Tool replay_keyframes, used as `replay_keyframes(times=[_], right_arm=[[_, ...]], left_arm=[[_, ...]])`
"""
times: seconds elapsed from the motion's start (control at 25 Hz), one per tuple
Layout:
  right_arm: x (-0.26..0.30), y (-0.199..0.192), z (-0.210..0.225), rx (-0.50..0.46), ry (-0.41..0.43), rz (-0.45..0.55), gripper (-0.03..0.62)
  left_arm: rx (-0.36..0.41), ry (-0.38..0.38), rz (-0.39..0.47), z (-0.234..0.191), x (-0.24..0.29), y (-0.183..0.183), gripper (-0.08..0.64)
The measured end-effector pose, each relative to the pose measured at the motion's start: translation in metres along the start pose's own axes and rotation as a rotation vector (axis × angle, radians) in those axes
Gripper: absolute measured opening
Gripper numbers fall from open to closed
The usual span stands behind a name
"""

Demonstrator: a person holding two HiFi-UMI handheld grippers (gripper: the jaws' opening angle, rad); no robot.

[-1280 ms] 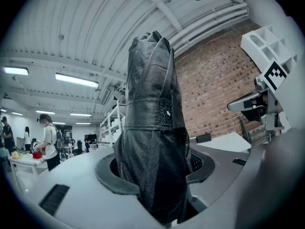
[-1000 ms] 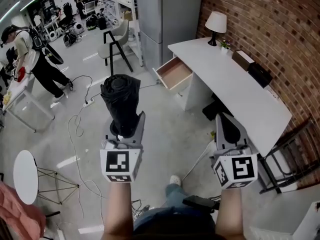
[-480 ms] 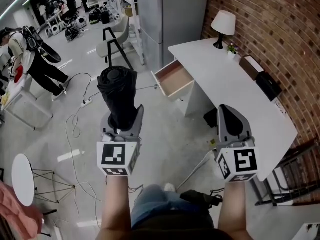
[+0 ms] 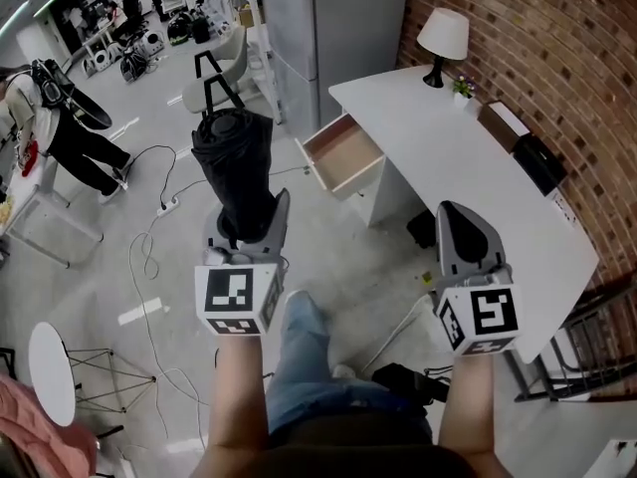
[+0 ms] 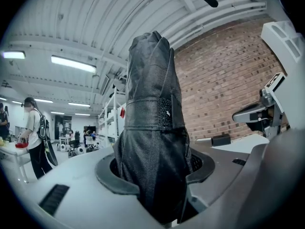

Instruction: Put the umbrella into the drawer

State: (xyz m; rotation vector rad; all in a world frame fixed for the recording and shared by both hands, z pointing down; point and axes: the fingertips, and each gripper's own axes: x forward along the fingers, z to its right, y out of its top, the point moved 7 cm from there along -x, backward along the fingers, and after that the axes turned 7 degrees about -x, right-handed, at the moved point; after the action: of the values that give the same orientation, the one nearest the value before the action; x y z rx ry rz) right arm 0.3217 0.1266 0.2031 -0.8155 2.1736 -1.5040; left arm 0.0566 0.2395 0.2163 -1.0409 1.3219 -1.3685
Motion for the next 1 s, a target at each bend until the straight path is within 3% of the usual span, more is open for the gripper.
replay_keyframes(times=[0.28, 0.56, 0.76, 1.0], right_arm=[[0.061, -0.014, 0.000, -0.018, -0.033, -0.045, 0.000], [0.165, -0.015, -0.003, 0.002, -0.082, -0.100, 0.000], [0.243, -0.014, -0.015, 0.098, -0.070, -0.120, 0.000], [0.309, -0.025, -0.017, 0.172, -0.121, -0.190, -0.001]], left_arm=[[-0.003, -0.080, -0.015, -0.029, 0.067, -0.021, 0.225], [-0.035, -0.145, -0.054, -0.096, 0.161, -0.040, 0.229], [-0.062, -0.192, -0.096, -0.151, 0.229, -0.055, 0.229], [-0.084, -0.263, -0.157, -0.191, 0.296, -0.075, 0.230]])
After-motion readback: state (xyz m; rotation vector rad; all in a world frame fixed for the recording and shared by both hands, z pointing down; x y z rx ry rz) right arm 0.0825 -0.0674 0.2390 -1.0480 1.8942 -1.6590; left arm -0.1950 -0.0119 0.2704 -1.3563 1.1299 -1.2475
